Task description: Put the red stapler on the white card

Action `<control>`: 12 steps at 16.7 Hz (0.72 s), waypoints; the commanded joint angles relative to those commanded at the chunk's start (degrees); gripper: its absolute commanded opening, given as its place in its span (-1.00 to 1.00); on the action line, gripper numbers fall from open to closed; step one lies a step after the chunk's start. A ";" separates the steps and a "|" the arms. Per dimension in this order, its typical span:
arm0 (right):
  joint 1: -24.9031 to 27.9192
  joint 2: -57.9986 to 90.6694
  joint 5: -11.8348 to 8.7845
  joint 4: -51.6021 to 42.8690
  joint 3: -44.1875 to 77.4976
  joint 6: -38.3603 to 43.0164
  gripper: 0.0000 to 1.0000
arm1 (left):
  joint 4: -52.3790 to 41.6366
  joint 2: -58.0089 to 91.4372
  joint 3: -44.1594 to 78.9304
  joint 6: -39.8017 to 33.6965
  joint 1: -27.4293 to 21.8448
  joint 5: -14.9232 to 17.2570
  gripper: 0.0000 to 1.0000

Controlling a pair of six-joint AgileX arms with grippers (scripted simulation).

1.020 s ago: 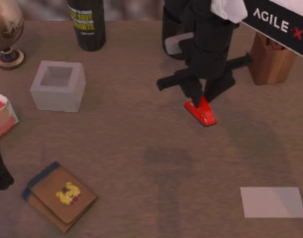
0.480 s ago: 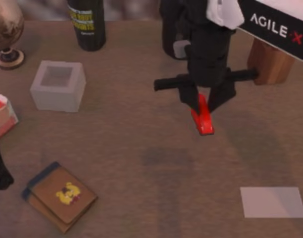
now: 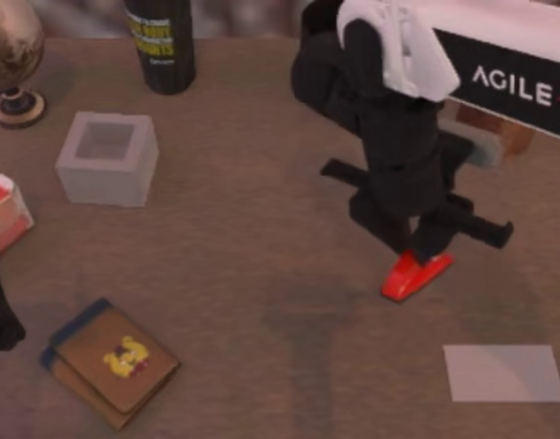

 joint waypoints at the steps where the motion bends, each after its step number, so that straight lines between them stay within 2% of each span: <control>1: 0.60 -1.28 0.85 -0.30 -2.34 7.10 -1.00 | 0.00 0.00 0.00 0.00 0.00 0.00 1.00; 4: 2.30 -5.45 3.31 -0.77 -9.07 26.68 -1.00 | 0.00 0.00 0.00 0.00 0.00 0.00 1.00; 7: 3.60 -10.02 5.46 -0.40 -14.96 41.67 -1.00 | 0.00 0.00 0.00 0.00 0.00 0.00 1.00; 10: 4.40 -13.93 7.01 0.37 -19.28 51.33 -1.00 | 0.00 0.00 0.00 0.00 0.00 0.00 1.00; 12: 4.65 -15.59 7.59 0.82 -20.99 54.76 -1.00 | 0.00 0.00 0.00 0.00 0.00 0.00 1.00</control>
